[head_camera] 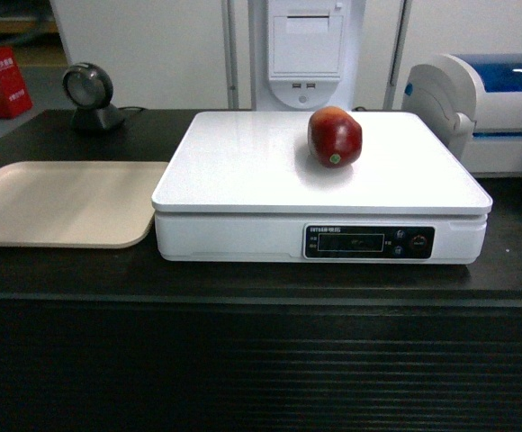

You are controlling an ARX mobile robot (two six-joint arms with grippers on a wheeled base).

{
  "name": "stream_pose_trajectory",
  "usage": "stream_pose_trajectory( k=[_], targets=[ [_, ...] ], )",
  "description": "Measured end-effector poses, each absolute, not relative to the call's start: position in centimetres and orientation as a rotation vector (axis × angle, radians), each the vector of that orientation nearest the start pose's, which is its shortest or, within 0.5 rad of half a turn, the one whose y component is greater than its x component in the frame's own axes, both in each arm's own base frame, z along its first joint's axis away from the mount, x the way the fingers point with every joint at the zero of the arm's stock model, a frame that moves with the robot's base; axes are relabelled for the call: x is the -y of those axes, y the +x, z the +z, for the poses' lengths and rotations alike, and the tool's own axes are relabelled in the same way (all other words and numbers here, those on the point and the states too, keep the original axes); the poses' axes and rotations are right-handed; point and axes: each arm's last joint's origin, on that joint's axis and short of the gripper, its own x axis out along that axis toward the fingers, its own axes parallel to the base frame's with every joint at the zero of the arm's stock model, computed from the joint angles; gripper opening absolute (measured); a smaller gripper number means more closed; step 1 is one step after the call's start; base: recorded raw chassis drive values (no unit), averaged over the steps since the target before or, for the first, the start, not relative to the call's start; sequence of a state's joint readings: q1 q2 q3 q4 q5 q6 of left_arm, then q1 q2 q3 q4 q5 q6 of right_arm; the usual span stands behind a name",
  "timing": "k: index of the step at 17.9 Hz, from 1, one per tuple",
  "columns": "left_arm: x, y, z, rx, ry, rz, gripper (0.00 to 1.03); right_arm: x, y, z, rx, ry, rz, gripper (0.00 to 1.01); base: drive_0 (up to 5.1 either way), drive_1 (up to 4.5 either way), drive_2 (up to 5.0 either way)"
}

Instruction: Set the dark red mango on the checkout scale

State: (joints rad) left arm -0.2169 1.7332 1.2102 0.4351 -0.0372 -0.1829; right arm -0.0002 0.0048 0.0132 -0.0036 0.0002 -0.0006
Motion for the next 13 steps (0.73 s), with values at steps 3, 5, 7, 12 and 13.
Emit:
stream_pose_trajectory(
  k=[3,5,7,12,13],
  targets=[
    [4.1,33.0,29.8,-0.027,-0.166,-0.092,0.98,0.0,9.7,16.7,0.005,-0.001,0.0,0.98,0.0,0.0,0.0],
    [2.0,30.6,28.9,-0.037,-0.165,-0.041,0.98,0.0,9.7,16.7,0.005,-0.001,0.0,0.98,0.0,0.0,0.0],
    [-0.5,27.6,28.4,-0.031,-0.163,0.042,0.98,0.0,9.7,16.7,0.005,-0.001,0.0,0.98,0.0,0.0,0.0],
    [-1.6,20.9,26.5,0.02,-0.038,0.006,0.64,0.0,9.7,16.7,0.005,-0.001,0.0,0.98,0.0,0.0,0.0],
    [-1.3,20.2,24.9,0.001,-0.025,0.0,0.51,0.0,9.7,16.7,0.005,-0.001,0.0,0.98,0.0,0.0,0.0]
  ],
)
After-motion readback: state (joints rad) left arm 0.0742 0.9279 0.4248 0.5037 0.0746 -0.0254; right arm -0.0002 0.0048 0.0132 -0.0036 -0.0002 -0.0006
